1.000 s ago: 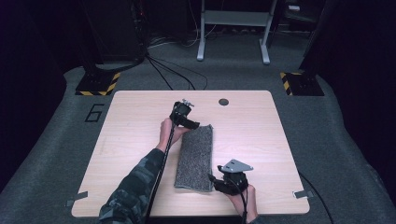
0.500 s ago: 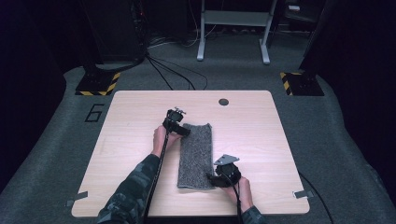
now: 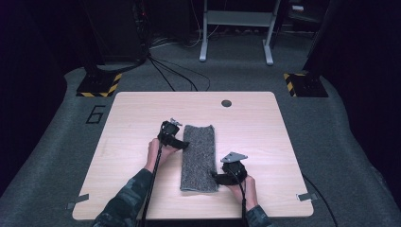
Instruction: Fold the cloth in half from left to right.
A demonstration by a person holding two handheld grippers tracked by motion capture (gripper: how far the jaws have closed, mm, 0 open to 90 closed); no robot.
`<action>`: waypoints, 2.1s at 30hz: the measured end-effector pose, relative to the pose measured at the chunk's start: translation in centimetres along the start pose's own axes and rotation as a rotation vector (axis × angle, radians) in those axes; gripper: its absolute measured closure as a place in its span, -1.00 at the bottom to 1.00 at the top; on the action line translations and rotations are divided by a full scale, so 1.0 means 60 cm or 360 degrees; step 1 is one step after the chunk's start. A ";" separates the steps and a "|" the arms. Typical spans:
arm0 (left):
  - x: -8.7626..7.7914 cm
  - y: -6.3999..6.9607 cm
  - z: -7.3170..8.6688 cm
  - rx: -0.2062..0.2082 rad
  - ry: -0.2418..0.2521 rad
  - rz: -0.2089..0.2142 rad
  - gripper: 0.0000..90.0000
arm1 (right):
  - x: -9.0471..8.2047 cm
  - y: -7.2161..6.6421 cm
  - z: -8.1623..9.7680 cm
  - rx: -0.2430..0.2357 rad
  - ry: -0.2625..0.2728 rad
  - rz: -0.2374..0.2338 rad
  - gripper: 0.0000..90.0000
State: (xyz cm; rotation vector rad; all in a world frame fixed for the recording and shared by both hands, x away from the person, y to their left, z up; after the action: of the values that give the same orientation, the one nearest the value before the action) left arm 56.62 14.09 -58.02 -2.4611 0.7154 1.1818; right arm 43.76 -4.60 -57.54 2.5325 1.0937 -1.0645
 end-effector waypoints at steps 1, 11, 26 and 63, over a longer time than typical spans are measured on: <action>0.000 0.000 0.000 0.0000 0.0000 0.0000 -0.57 | 0.000 0.000 0.000 0.0000 0.0000 0.0000 -0.34; -0.039 0.020 0.005 0.0041 0.0088 0.0011 -0.61 | -0.008 0.006 -0.001 -0.0004 0.0020 0.0029 -0.34; -0.058 0.071 0.067 0.0224 0.0086 -0.0092 -0.61 | 0.003 -0.004 0.016 -0.0027 -0.0028 0.0055 -0.35; -0.120 0.041 0.088 0.0025 0.0234 0.0028 -0.66 | -0.026 0.048 -0.073 0.0013 0.0126 -0.0040 -0.36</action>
State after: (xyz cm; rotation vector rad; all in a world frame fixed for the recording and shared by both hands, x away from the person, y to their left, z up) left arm 48.03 16.77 -55.71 -2.5536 0.7842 1.0050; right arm 47.40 -5.66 -53.58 2.5944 1.1464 -0.9848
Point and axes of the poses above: each handheld gripper's, and its own axes: x roughly forward along the jaws, z roughly out of its underside, y roughly to its right, the point moved 9 cm from there along x, roughly forward along the jaws, and after that the axes turned 7 degrees about -z, right-handed, at the moved point
